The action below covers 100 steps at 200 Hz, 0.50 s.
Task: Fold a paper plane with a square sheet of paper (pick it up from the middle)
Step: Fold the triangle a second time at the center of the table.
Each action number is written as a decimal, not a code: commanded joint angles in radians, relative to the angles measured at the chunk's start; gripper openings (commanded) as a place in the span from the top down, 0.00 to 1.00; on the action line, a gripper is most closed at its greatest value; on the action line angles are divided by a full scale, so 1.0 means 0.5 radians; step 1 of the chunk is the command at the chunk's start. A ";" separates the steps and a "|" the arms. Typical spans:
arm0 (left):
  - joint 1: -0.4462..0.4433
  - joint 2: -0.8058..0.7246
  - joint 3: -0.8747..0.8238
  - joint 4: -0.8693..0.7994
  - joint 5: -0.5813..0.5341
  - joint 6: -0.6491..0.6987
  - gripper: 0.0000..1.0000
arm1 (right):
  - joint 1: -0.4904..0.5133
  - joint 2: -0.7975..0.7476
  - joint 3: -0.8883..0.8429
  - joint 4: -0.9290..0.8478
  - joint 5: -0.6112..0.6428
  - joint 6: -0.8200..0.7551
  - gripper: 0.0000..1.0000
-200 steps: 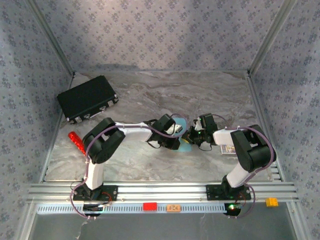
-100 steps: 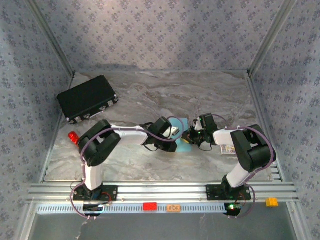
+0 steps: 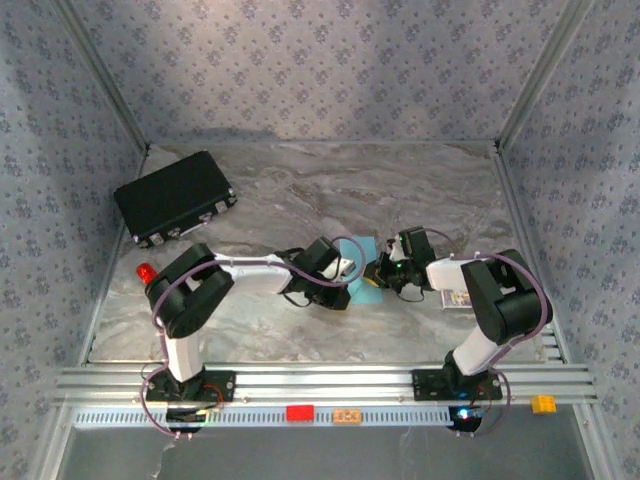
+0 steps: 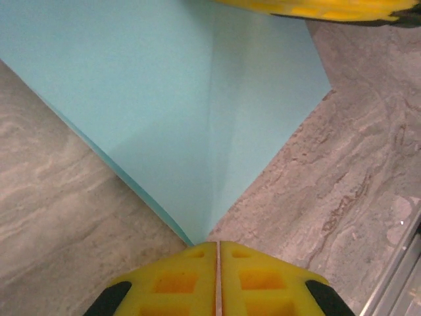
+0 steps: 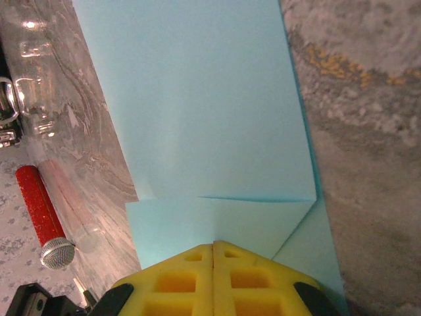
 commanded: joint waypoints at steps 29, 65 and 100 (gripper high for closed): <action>0.051 -0.125 0.069 0.140 0.001 -0.077 0.91 | -0.002 0.007 -0.035 -0.130 0.103 0.015 0.93; 0.062 0.103 0.255 0.137 0.011 -0.074 0.91 | -0.003 0.005 -0.035 -0.133 0.105 0.016 0.93; 0.064 0.263 0.311 0.084 -0.085 -0.111 0.92 | -0.002 0.001 -0.029 -0.130 0.095 0.016 0.93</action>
